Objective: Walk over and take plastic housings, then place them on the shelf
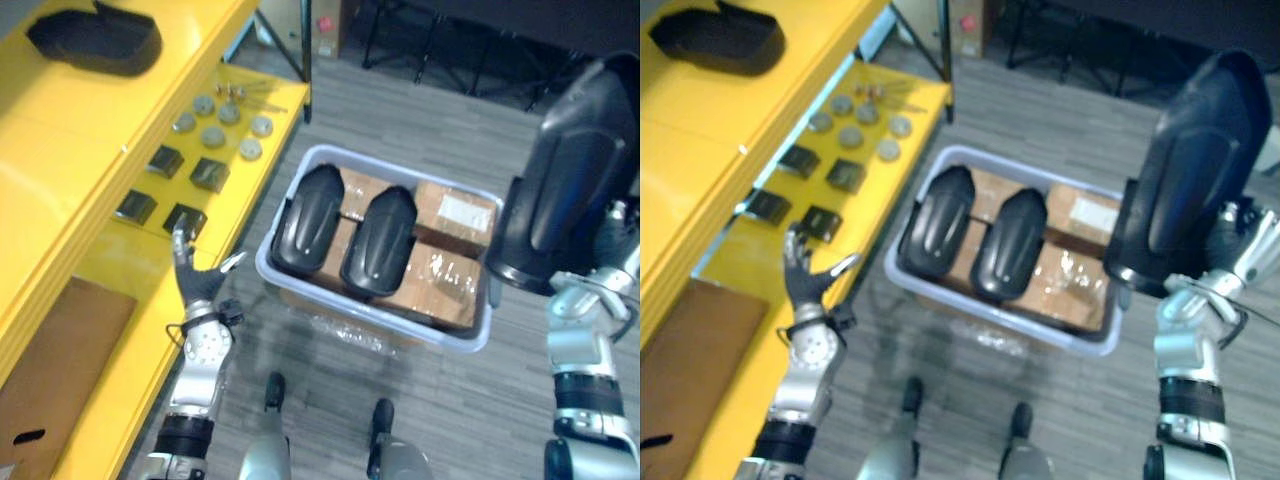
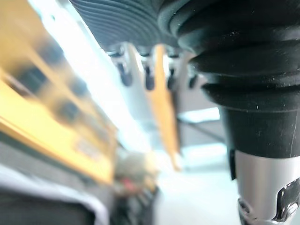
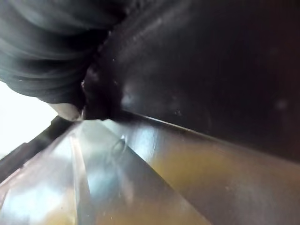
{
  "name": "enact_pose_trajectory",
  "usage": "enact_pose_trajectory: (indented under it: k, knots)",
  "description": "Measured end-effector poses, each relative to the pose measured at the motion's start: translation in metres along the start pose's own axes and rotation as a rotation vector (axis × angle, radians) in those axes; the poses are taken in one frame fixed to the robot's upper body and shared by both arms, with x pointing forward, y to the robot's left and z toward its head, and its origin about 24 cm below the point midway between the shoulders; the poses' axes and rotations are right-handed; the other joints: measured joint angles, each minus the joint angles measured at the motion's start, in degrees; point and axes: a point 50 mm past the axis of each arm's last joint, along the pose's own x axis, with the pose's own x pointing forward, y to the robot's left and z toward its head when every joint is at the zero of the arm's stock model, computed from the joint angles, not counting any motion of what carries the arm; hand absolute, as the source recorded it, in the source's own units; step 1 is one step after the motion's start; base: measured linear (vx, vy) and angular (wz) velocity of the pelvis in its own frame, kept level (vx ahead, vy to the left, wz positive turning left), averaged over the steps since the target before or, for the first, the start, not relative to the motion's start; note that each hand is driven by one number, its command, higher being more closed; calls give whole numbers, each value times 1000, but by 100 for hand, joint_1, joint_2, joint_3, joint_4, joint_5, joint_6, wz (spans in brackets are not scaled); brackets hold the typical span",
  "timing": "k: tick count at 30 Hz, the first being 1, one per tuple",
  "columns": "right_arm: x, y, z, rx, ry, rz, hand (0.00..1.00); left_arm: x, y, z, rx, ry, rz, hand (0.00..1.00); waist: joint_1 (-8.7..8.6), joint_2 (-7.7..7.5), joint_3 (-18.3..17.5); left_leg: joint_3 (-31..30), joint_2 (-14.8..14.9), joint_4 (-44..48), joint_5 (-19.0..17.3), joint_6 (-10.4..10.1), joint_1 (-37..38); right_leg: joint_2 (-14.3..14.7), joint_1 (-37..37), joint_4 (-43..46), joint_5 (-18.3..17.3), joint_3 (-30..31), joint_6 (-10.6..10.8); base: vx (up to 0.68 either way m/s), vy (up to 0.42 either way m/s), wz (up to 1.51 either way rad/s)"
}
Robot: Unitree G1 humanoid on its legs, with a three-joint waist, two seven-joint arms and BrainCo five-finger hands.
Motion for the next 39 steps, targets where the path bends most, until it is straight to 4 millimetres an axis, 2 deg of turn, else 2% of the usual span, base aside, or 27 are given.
enact_pose_trajectory:
  k: [2,5,10,15,21,27,35,36,39]
  knots:
    - [-7,7,20,31,-88,40,100,-5,-19,-1,-73,29,-123,0,-28,-4,-168,34,20,-6,-25,-1,129,19,116,-32,-1,27,-1,7,-17,-10]
    - [-18,14,36,68,-141,86,100,-13,-38,-4,-151,68,-248,0,-38,-7,-248,141,32,-40,-46,-4,297,25,224,-33,-5,76,2,-43,-8,-13]
    - [-45,29,52,125,-163,176,100,-28,-65,-6,-282,136,-411,0,-77,0,-460,187,21,-48,-89,12,385,11,276,-52,-40,144,17,-84,12,-7]
    - [-70,41,64,173,-198,274,100,-46,-89,-15,-313,215,-512,0,-67,-44,-739,157,32,-48,-94,22,388,33,368,-216,12,163,44,-37,-2,1]
    - [-82,48,77,219,-231,317,100,-55,-99,-26,-304,286,-548,0,-44,-101,-783,153,40,-47,-86,8,377,43,369,-224,45,166,73,0,0,0]
    - [-98,57,92,262,-258,379,100,-52,-113,-21,-299,280,-605,0,21,-138,-806,151,38,-44,-79,-3,375,45,376,-225,60,165,51,0,0,0]
    - [-112,61,106,301,-295,427,100,-52,-114,-31,-278,335,-572,0,28,-183,-836,139,39,-43,-79,-3,390,49,413,-227,59,152,48,-4,0,0]
    - [-112,61,106,302,-297,428,100,-52,-114,-32,-277,336,-569,100,28,-192,-842,139,39,-44,-79,-3,392,49,416,-228,59,152,48,-41,-1,1]
    - [-118,62,107,303,-303,448,100,-53,-113,-35,-298,366,-550,100,28,-267,-891,142,44,-44,-79,-2,391,54,420,-245,53,152,43,0,0,0]
